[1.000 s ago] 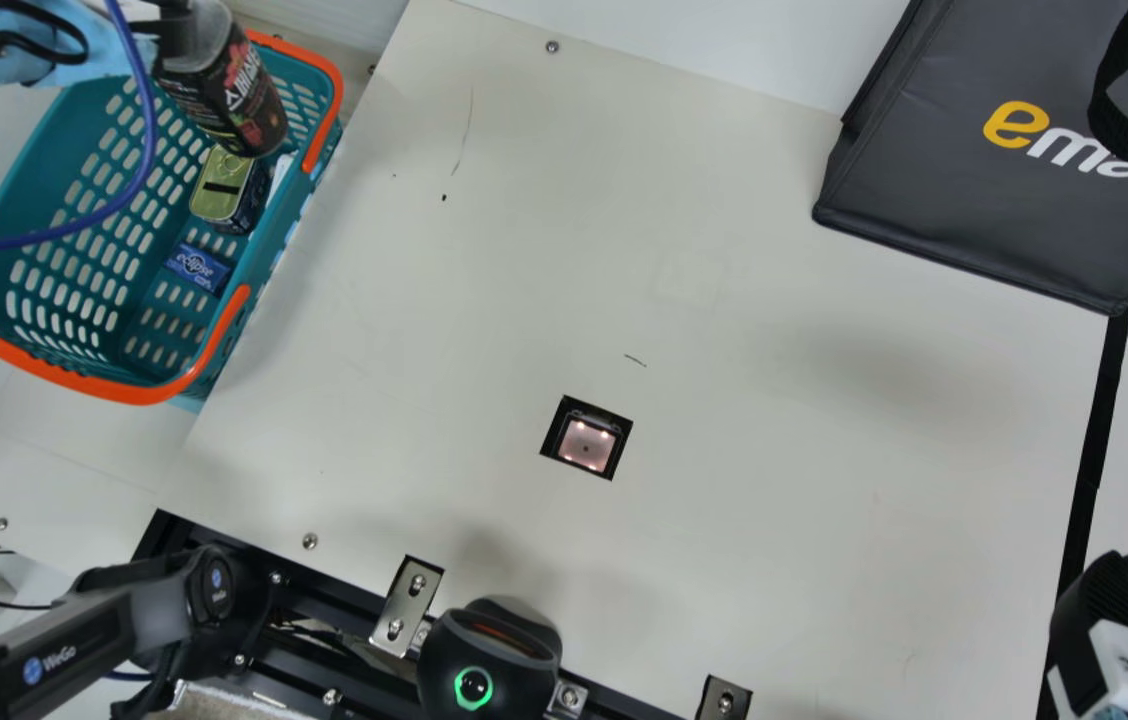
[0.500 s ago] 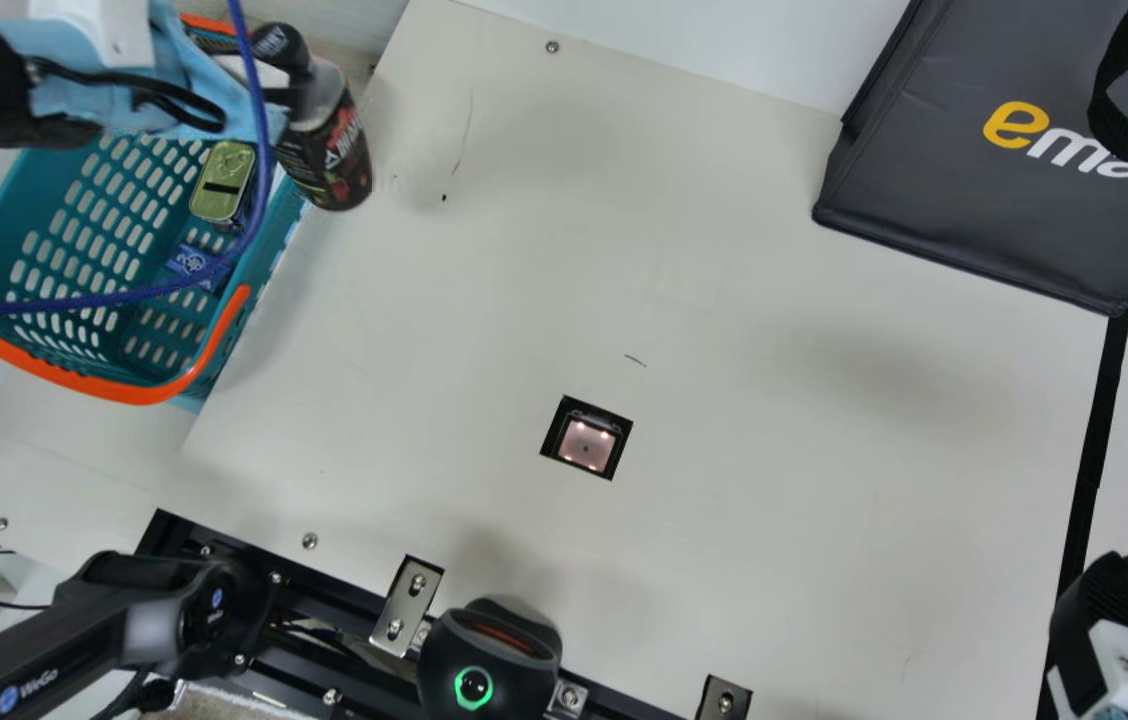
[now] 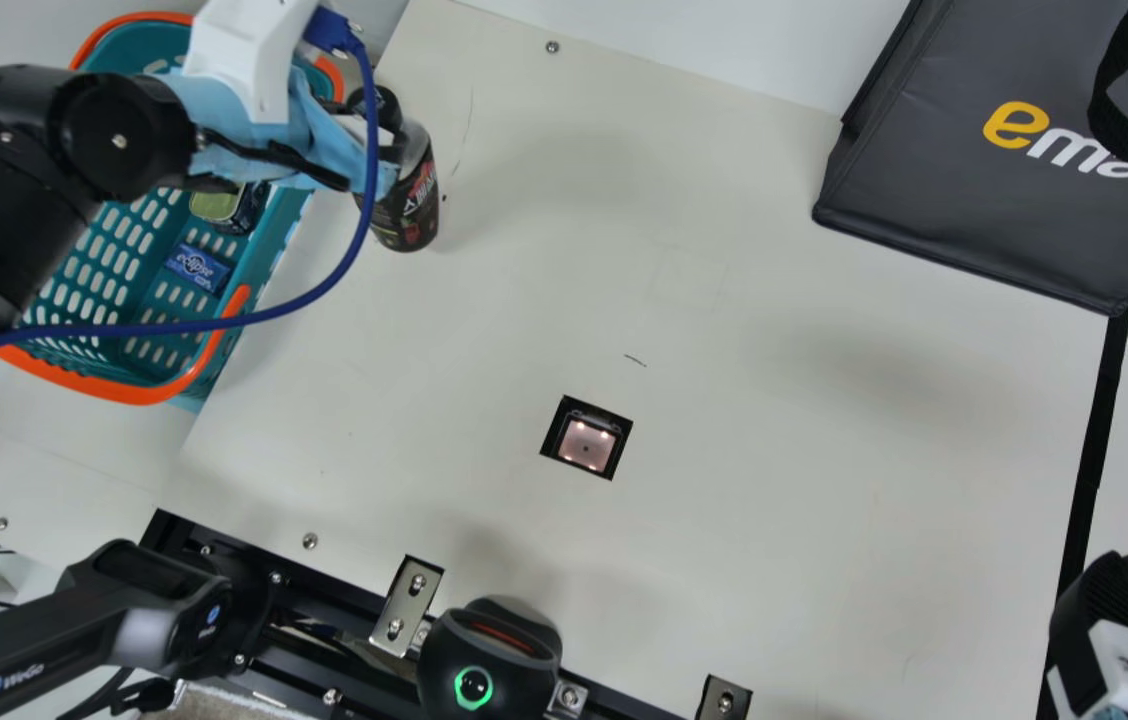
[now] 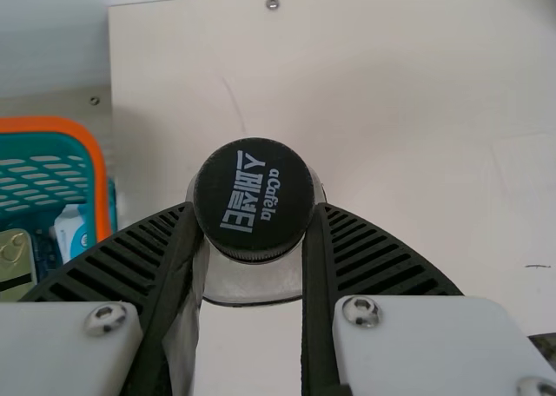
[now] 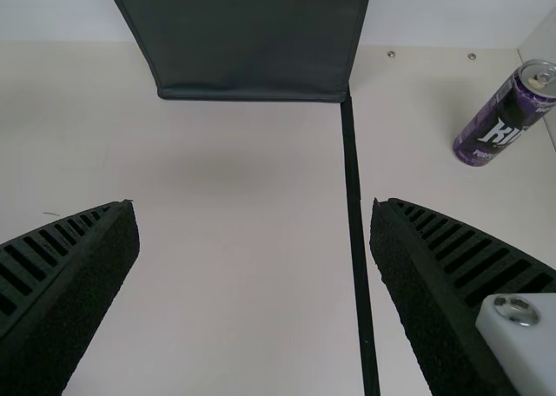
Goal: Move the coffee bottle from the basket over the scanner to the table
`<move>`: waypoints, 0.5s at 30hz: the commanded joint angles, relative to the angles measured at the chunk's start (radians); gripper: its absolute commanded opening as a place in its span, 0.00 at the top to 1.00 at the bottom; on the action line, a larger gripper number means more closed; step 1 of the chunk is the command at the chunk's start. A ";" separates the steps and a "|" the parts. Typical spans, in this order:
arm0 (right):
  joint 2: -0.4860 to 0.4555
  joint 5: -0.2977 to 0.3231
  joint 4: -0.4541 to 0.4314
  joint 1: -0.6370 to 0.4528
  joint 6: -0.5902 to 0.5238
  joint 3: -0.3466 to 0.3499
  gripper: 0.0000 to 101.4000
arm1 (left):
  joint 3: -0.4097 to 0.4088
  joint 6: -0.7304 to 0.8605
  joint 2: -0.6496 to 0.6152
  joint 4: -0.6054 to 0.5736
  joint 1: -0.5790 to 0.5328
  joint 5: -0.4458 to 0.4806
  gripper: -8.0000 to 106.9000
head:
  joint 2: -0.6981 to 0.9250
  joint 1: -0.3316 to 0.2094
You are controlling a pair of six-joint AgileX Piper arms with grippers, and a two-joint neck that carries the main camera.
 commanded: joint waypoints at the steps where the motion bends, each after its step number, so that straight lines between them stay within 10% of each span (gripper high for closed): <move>1: 0.000 0.000 0.000 0.000 0.000 0.000 0.06 | 0.015 -0.022 0.003 0.010 -0.020 -0.029 1.00 | 0.002 -0.029; 15: 0.000 0.000 0.000 0.000 0.000 0.000 0.06 | 0.094 -0.109 0.029 0.058 -0.090 -0.184 1.00 | 0.002 -0.029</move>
